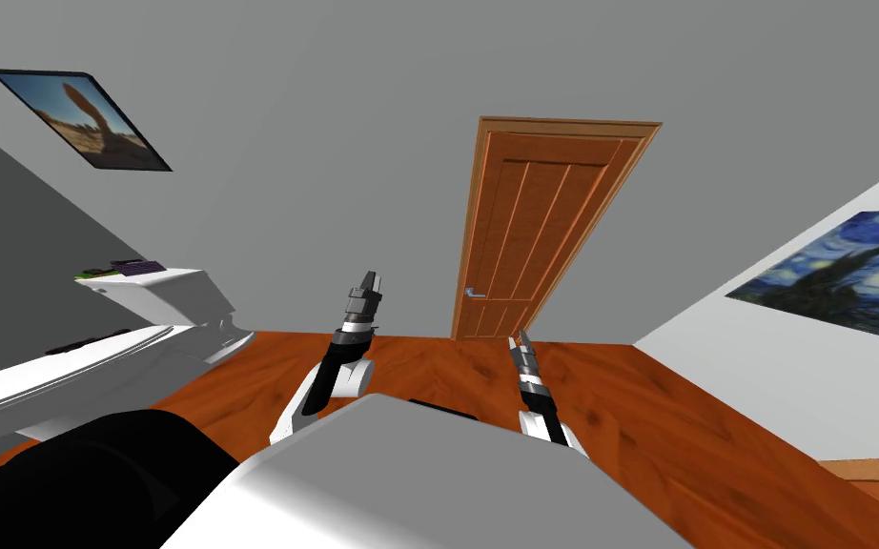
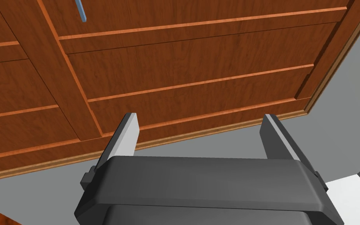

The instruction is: Pull the door open

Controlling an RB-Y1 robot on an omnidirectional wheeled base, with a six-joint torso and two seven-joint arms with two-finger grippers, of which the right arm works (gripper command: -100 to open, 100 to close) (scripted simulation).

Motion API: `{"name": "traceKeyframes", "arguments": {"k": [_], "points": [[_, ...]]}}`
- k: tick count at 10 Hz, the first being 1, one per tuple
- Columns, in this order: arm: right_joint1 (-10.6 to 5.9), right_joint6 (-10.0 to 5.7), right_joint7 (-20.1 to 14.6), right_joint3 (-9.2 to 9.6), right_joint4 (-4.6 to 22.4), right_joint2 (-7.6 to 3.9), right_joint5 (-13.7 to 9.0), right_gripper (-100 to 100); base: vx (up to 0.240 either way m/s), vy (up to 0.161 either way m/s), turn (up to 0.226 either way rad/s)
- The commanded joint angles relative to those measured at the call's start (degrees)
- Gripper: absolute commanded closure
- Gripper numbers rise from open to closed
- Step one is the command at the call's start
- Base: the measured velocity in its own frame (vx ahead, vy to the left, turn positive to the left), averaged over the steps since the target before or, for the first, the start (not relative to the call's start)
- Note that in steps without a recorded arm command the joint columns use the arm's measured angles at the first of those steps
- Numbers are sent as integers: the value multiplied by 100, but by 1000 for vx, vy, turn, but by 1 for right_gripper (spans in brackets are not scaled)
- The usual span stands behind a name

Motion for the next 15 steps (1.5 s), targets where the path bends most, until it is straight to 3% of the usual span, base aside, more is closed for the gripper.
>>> {"name": "traceKeyframes", "arguments": {"k": [1, 14, 15], "points": [[-64, -16, -9, 2, 191, -15, 10, -100, 114, 12, 79], [-630, -299, -109, -24, 1844, -185, 55, -100, 106, 11, 67], [-705, -336, -122, -27, 2064, -207, 61, -100, 141, 3, 90]]}}
